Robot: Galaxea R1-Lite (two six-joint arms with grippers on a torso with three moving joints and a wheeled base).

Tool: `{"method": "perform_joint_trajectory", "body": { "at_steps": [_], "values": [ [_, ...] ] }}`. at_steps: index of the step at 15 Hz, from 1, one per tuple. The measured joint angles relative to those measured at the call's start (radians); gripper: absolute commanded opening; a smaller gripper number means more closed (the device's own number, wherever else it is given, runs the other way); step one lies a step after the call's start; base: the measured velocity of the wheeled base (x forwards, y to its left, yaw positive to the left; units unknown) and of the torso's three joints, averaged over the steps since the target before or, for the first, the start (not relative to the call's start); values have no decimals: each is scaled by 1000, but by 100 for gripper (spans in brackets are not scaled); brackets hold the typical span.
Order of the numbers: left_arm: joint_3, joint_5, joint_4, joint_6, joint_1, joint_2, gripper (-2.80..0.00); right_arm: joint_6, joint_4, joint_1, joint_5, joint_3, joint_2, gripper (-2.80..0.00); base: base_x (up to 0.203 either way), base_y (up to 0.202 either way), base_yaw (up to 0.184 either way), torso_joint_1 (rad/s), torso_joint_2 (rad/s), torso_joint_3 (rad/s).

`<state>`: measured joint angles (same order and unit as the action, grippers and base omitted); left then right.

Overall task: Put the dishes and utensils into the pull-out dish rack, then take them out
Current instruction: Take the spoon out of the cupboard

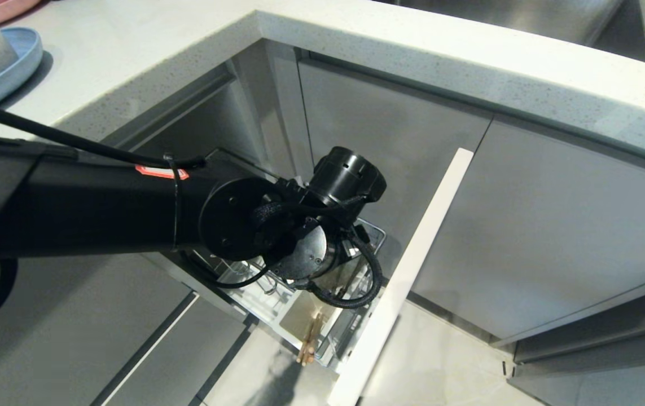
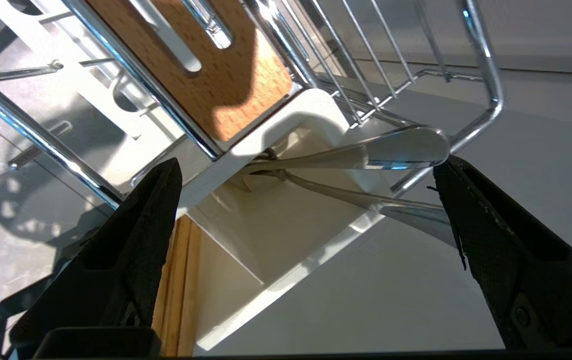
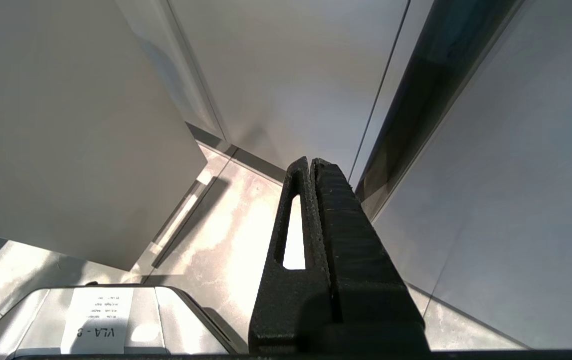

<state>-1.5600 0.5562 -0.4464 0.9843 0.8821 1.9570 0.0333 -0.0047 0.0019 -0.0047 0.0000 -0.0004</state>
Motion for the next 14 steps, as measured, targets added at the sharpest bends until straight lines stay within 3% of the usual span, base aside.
{"method": "perform_joint_trajectory", "body": {
  "at_steps": [14],
  "values": [
    [-1, 8, 23, 2, 0, 20, 0, 0, 0, 0, 0, 0, 0, -280, 0, 0, 0, 0, 0, 0]
  ]
}}
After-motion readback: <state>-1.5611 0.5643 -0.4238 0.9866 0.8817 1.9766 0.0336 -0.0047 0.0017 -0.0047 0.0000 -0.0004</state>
